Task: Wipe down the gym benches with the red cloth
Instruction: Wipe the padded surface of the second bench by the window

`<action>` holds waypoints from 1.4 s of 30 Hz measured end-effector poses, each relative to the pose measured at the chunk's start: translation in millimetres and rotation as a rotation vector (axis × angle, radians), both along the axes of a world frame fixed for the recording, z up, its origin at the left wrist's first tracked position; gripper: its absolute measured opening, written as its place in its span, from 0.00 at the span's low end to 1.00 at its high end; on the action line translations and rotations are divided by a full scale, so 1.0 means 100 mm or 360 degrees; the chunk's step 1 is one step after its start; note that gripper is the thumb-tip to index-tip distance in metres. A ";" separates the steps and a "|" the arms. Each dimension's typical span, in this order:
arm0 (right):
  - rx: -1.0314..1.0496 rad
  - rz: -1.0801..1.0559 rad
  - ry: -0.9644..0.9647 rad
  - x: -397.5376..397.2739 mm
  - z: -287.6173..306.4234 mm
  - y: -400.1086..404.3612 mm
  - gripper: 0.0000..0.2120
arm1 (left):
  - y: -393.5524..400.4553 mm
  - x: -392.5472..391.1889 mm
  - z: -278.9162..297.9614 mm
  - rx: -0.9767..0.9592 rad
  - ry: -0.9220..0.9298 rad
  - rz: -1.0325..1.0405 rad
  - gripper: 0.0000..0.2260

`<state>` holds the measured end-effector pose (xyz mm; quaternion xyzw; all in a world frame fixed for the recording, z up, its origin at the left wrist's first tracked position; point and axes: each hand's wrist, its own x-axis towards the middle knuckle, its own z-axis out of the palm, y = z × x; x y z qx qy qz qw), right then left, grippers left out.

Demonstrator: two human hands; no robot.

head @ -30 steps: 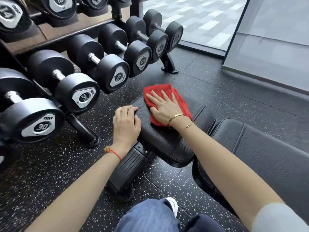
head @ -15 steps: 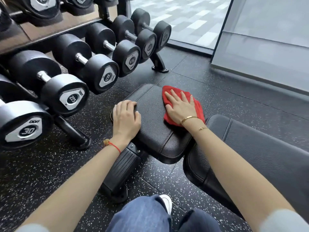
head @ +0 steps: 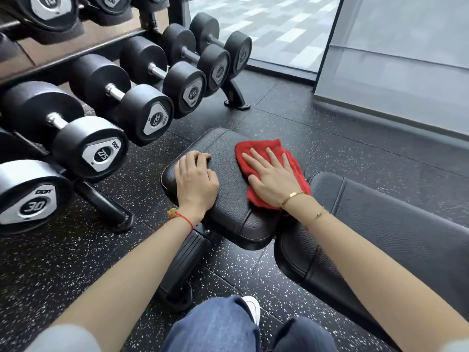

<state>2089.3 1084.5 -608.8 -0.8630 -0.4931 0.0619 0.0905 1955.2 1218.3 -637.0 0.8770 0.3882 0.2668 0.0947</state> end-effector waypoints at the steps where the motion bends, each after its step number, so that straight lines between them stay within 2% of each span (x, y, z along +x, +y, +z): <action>1: -0.0014 -0.0020 0.0014 0.07 0.00 0.16 0.27 | 0.00 0.00 0.00 0.0004 -0.0001 0.0009 0.17; 7: -0.0070 0.0153 0.0097 0.12 0.06 0.92 0.27 | 0.00 0.01 0.00 0.0017 -0.0009 0.0035 0.17; 13: 0.0021 0.0353 -0.0007 0.14 -0.02 0.53 0.28 | 0.02 0.00 0.01 -0.0003 -0.0017 0.0016 0.18; 16: 0.0014 0.0239 -0.0054 0.30 -0.06 0.36 0.28 | 0.03 0.01 0.00 -0.0001 -0.0018 0.0025 0.18; 20: -0.0031 -0.0031 0.0062 0.38 0.03 0.68 0.27 | 0.02 0.02 0.01 -0.0025 -0.0023 0.0039 0.18; 23: -0.0041 -0.0040 0.0039 0.25 0.05 0.72 0.27 | 0.01 0.02 0.02 -0.0029 -0.0021 0.0032 0.18; 27: -0.0028 0.0209 0.0004 -0.07 0.05 0.27 0.28 | 0.00 0.01 0.02 -0.0025 -0.0016 0.0034 0.17; 31: -0.0062 0.0263 -0.0016 -0.34 0.08 -0.34 0.29 | -0.02 0.00 0.03 -0.0016 0.0064 0.0018 0.17; 36: -0.0142 0.0156 -0.0035 -0.42 0.11 -1.03 0.29 | -0.12 -0.02 0.10 0.0173 0.0231 -0.0096 0.16; 42: -0.0137 -0.0161 -0.0063 -0.35 0.07 -1.46 0.27 | -0.65 0.18 0.20 0.0082 0.0042 -0.0514 0.17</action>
